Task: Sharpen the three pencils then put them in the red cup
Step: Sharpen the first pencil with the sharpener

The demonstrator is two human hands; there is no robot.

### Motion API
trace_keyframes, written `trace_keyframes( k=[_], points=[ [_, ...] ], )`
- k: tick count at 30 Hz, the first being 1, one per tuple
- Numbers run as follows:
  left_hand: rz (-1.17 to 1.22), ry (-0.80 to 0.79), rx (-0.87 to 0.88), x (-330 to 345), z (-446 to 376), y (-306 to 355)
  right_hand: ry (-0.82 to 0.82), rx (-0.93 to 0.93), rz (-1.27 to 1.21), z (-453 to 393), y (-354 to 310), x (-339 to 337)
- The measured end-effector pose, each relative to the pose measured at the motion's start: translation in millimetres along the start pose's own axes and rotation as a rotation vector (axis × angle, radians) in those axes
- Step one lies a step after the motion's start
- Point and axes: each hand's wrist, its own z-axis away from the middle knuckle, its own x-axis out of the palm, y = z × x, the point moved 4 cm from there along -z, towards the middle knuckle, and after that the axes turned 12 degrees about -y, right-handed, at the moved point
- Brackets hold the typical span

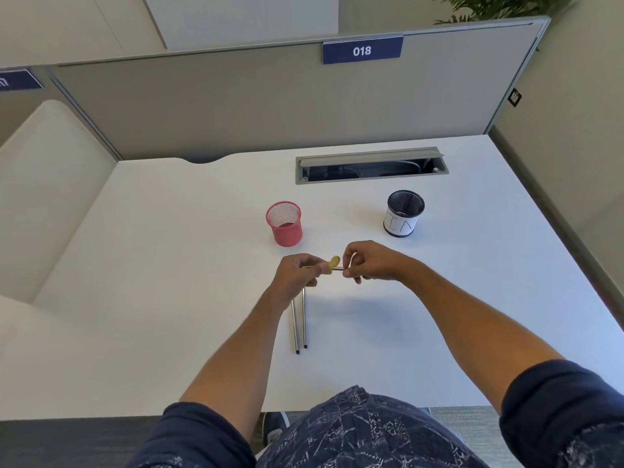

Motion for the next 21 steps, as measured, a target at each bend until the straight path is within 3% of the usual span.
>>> trace_keyframes(
  k=[6, 11, 15, 18, 21],
  points=[
    [0.096, 0.059, -0.077, -9.4, 0.0, -4.3, 0.381, -0.173, 0.688, -2.6, -9.8, 9.2],
    [0.219, 0.036, -0.167, -6.5, 1.7, -1.4, 0.774, -0.566, 1.114, 5.2, -7.4, 25.5],
    [0.240, -0.024, -0.226, 1.1, -0.4, -3.2, 0.867, -0.597, 1.083, 7.0, 1.7, 30.1],
    [0.178, -0.059, -0.203, 0.3, -3.8, -9.1, 0.797, -0.523, 0.940, 3.9, 11.5, 26.6],
    [0.065, -0.077, -0.142, -0.2, -4.9, -8.2, 0.676, -0.324, 0.791, 1.0, 16.8, 21.6]
  ],
)
